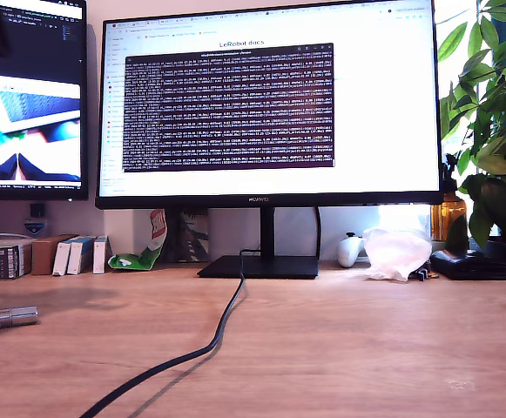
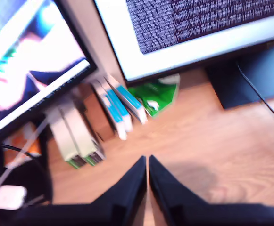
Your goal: Pick the metallic laser pointer with your right arm, pass it to your left arm, then place it down to the left side of the table
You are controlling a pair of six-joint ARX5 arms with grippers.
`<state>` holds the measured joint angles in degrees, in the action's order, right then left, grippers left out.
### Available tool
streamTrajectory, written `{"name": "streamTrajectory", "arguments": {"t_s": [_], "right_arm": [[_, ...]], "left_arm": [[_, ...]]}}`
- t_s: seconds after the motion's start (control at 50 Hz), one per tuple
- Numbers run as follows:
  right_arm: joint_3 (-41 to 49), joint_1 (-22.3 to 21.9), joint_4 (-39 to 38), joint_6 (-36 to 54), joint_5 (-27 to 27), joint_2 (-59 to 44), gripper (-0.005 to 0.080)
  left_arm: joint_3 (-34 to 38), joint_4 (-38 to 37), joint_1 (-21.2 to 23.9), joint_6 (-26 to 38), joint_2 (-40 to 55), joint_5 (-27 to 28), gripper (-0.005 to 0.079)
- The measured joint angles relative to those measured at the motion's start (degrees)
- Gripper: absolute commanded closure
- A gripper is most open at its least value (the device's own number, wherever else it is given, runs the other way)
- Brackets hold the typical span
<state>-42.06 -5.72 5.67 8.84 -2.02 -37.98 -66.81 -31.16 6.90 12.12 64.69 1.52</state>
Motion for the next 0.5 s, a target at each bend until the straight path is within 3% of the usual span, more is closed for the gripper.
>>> {"name": "streamTrajectory", "arguments": {"t_s": [0.5], "right_arm": [[7.4,0.9,6.3,1.6,-1.6,13.6,0.0753]], "left_arm": [[14.4,3.3,-3.1,0.0,-20.0,-3.4,0.0763]]}}
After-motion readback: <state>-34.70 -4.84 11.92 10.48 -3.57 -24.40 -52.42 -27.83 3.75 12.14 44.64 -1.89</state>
